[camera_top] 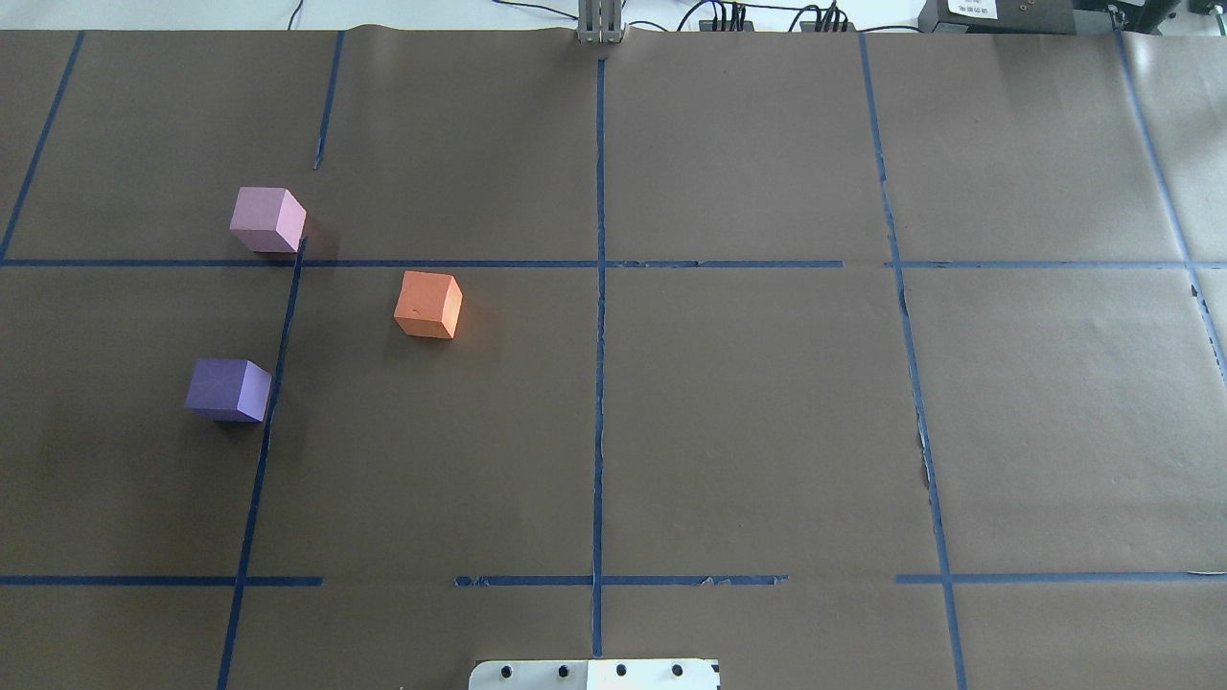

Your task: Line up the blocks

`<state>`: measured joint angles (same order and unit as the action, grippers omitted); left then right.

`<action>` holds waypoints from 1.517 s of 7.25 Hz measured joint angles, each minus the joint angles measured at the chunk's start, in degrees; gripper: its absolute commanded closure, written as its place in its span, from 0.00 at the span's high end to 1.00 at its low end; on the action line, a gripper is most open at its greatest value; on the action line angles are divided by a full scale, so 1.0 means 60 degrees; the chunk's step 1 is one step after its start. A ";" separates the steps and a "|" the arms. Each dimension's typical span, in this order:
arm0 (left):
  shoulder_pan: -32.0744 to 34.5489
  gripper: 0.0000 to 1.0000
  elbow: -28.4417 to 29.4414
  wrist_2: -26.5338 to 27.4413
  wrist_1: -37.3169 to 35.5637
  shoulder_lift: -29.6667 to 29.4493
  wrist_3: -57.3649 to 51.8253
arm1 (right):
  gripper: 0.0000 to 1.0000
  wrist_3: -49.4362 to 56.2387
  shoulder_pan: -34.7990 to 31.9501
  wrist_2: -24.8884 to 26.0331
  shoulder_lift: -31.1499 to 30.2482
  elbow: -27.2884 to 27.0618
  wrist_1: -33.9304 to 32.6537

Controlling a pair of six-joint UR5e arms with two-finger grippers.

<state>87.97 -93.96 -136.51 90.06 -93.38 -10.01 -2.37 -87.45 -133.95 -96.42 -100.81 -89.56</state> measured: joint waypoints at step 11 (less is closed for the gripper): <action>-0.6857 1.00 -0.0286 0.2671 0.2043 -0.4636 1.0849 | 1.00 0.0000 0.0000 -0.0003 0.0000 0.0000 0.0000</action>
<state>46.83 -95.68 -120.48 102.31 -121.20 55.08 -2.37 -87.45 -133.96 -96.42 -100.81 -89.56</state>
